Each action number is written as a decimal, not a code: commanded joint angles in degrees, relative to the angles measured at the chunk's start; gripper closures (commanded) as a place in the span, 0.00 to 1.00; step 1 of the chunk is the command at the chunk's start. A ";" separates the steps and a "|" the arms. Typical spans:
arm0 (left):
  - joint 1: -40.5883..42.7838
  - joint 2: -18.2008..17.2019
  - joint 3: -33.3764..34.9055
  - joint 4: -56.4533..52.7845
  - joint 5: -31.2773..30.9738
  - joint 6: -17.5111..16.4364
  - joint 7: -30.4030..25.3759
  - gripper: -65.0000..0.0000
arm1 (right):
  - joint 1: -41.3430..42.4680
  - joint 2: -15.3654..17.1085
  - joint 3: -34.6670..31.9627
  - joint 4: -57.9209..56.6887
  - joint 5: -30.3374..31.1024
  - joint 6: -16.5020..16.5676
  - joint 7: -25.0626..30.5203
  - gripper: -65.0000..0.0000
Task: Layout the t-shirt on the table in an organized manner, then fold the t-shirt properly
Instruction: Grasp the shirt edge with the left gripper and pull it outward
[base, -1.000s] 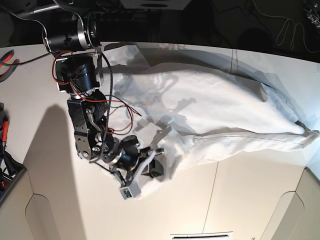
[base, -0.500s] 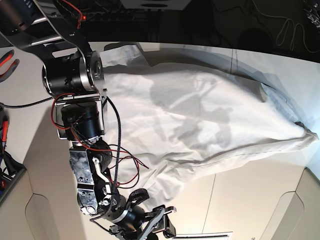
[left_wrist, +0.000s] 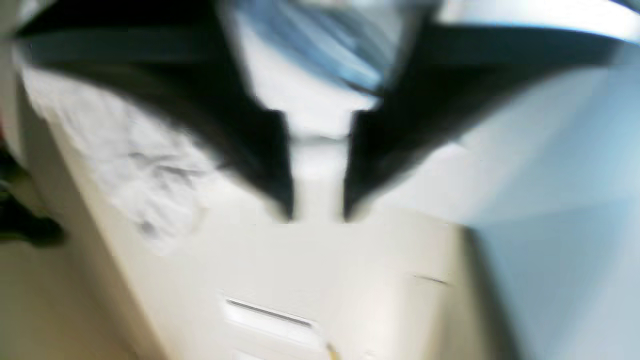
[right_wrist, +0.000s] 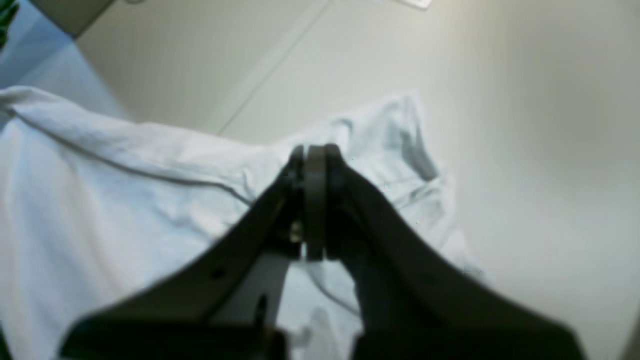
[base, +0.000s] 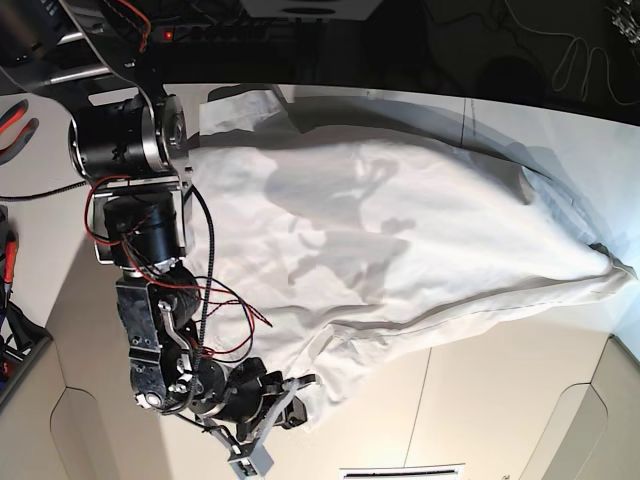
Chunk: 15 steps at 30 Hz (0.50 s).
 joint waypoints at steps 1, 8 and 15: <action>0.00 0.24 0.44 0.87 -3.43 -0.49 -0.11 1.00 | 0.52 0.70 0.11 1.20 1.29 0.74 0.79 1.00; 4.48 8.26 8.48 0.87 -7.56 -0.49 3.43 1.00 | -8.28 5.81 0.17 1.33 4.00 1.99 0.90 1.00; 5.18 10.88 17.90 0.87 1.38 -0.49 4.66 1.00 | -12.72 6.78 0.15 1.36 8.57 4.70 1.53 1.00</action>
